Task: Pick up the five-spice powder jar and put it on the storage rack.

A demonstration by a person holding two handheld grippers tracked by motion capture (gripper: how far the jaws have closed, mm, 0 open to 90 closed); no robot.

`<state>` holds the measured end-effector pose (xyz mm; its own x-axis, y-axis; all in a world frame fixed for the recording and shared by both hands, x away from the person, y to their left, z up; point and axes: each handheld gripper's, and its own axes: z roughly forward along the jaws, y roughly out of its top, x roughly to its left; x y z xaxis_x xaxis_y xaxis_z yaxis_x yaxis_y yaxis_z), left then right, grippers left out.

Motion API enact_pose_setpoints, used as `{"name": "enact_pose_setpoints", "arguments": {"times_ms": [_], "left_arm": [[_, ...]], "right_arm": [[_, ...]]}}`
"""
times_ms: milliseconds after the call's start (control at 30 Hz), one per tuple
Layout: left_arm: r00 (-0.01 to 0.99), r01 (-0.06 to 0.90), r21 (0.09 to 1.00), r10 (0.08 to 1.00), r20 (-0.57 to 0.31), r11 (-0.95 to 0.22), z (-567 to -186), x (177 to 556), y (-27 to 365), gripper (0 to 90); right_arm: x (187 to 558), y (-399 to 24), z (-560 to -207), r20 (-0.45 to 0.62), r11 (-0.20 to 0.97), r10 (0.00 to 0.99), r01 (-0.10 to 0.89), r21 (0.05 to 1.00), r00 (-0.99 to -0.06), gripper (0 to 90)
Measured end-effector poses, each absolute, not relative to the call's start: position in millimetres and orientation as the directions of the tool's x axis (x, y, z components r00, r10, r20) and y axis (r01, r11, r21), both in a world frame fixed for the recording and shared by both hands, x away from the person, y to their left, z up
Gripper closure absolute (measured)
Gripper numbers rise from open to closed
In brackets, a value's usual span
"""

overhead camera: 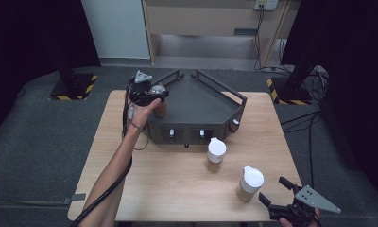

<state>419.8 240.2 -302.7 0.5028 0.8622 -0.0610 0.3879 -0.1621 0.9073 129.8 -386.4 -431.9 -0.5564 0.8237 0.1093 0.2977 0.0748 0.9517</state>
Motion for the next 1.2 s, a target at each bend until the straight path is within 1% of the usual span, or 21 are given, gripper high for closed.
{"name": "enact_pose_setpoints", "arguments": {"times_ms": [100, 167, 200, 233, 367, 433, 533, 600, 767, 967, 1200], "left_arm": [[0.503, 0.386, 0.909, 0.862, -0.062, -0.16, -303.2, 419.7, 240.7, 32.5], [0.5, 0.378, 0.913, 0.864, -0.059, -0.156, -303.7, 418.7, 240.6, 29.5], [0.499, 0.375, 0.913, 0.865, -0.054, -0.159, -303.1, 418.4, 240.6, 23.6], [0.495, 0.366, 0.917, 0.867, -0.049, -0.157, -302.4, 417.3, 240.6, 23.6], [0.489, 0.326, 0.936, 0.871, -0.046, -0.134, -299.2, 411.5, 244.3, 14.0], [0.485, 0.312, 0.943, 0.873, -0.055, -0.114, -296.7, 408.3, 247.0, 8.3], [0.493, 0.283, 0.956, 0.867, -0.077, -0.076, -294.3, 402.7, 254.3, 3.8], [0.496, 0.264, 0.962, 0.865, -0.074, -0.069, -290.0, 396.9, 257.9, 2.5], [0.528, 0.251, 0.965, 0.845, -0.077, -0.069, -281.4, 389.0, 266.2, 1.8], [0.572, 0.218, 0.968, 0.82, -0.023, -0.124, -273.2, 372.8, 274.6, 0.0], [0.608, 0.187, 0.975, 0.794, -0.021, -0.117, -271.8, 354.4, 286.1, 0.0]], "right_arm": [[129.8, -386.6, -432.0, 0.11, 0.074, 0.824, 0.298, 0.952, -0.556, 1.7], [129.8, -386.6, -432.0, 0.11, 0.074, 0.823, 0.298, 0.952, -0.557, 1.7], [129.9, -386.3, -431.8, 0.11, 0.076, 0.823, 0.3, 0.951, -0.557, 1.7], [129.9, -386.3, -431.8, 0.11, 0.076, 0.823, 0.3, 0.951, -0.557, 1.7], [130.0, -386.3, -431.7, 0.11, 0.076, 0.823, 0.301, 0.951, -0.557, 1.7], [130.0, -386.2, -431.7, 0.11, 0.076, 0.824, 0.301, 0.951, -0.557, 1.7], [130.0, -386.3, -431.7, 0.108, 0.078, 0.822, 0.299, 0.951, -0.559, 1.7], [130.1, -386.2, -431.6, 0.108, 0.078, 0.822, 0.299, 0.951, -0.558, 1.7], [130.2, -385.7, -431.5, 0.106, 0.08, 0.823, 0.299, 0.951, -0.558, 1.7], [130.1, -385.1, -431.2, 0.104, 0.082, 0.824, 0.299, 0.951, -0.557, 1.7], [129.8, -384.4, -431.0, 0.103, 0.082, 0.826, 0.299, 0.951, -0.554, 1.7]]}}
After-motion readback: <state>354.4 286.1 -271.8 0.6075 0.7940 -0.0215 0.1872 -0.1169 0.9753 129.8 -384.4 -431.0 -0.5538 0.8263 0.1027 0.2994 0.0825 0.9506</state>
